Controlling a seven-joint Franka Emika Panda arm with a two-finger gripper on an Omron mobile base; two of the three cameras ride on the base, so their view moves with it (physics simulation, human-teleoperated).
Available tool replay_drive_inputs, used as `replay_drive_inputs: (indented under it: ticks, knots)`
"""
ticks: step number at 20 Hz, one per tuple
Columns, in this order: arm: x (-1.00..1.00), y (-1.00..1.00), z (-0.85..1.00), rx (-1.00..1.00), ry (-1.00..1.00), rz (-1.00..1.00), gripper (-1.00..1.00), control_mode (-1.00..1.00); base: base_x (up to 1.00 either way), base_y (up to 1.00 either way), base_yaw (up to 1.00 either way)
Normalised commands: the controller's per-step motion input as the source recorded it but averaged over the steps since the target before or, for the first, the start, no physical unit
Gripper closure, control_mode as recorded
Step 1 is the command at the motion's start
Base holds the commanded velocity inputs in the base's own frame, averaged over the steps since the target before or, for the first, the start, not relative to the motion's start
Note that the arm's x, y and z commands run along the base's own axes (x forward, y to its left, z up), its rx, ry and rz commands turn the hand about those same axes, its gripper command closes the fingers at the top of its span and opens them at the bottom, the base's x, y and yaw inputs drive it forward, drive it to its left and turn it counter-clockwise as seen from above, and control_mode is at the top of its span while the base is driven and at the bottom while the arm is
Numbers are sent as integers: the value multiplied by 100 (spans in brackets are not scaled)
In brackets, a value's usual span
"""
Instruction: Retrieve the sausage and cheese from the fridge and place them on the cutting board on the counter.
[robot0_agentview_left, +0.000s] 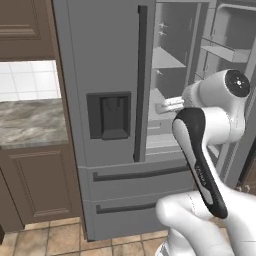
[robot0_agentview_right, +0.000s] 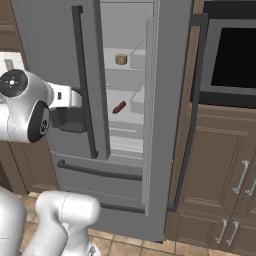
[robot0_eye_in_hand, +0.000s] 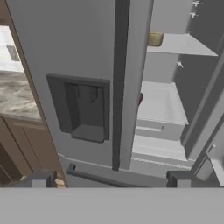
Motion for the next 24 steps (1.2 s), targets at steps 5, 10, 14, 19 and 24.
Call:
replay_drive_inputs:
  ticks: [5, 10, 14, 19, 24]
  knots:
    - [45, 26, 0, 0, 0, -9, -100, -100, 0, 0, 0]
    - [58, 2, 0, 0, 0, -14, -100, -100, 0, 0, 0]
    - [76, 0, 0, 0, 0, -5, -100, -100, 0, 0, 0]
    - [79, 2, 0, 0, 0, 0, -100, -100, 0, 0, 0]
    - [54, 30, 0, 0, 0, 0, -100, -100, 0, 0, 0]
